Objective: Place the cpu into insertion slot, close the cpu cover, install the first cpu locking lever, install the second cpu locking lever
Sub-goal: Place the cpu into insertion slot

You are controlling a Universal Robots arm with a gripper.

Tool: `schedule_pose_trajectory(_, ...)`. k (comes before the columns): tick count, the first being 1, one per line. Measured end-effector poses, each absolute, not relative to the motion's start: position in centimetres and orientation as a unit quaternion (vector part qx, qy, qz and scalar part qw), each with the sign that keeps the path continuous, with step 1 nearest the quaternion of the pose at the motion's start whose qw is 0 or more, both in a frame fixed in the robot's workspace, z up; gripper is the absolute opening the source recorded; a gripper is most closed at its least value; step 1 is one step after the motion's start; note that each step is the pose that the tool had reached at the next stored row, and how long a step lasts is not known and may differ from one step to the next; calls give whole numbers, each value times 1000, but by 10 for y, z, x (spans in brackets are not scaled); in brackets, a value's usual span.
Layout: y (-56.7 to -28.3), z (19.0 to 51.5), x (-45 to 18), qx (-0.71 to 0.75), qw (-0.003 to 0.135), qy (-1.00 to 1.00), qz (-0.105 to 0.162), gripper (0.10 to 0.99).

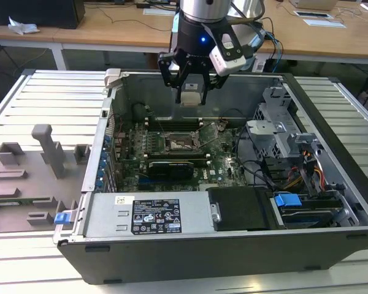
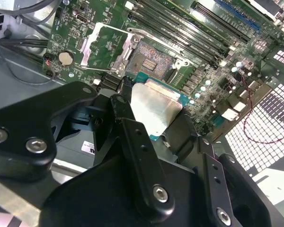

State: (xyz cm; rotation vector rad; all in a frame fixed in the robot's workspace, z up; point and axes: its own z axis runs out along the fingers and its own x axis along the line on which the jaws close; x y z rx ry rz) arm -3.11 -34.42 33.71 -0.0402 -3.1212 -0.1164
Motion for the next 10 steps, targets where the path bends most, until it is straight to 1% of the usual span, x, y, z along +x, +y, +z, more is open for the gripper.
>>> schedule_pose_trajectory(10,-344,335,-31,-13,9,-999,-37,545)
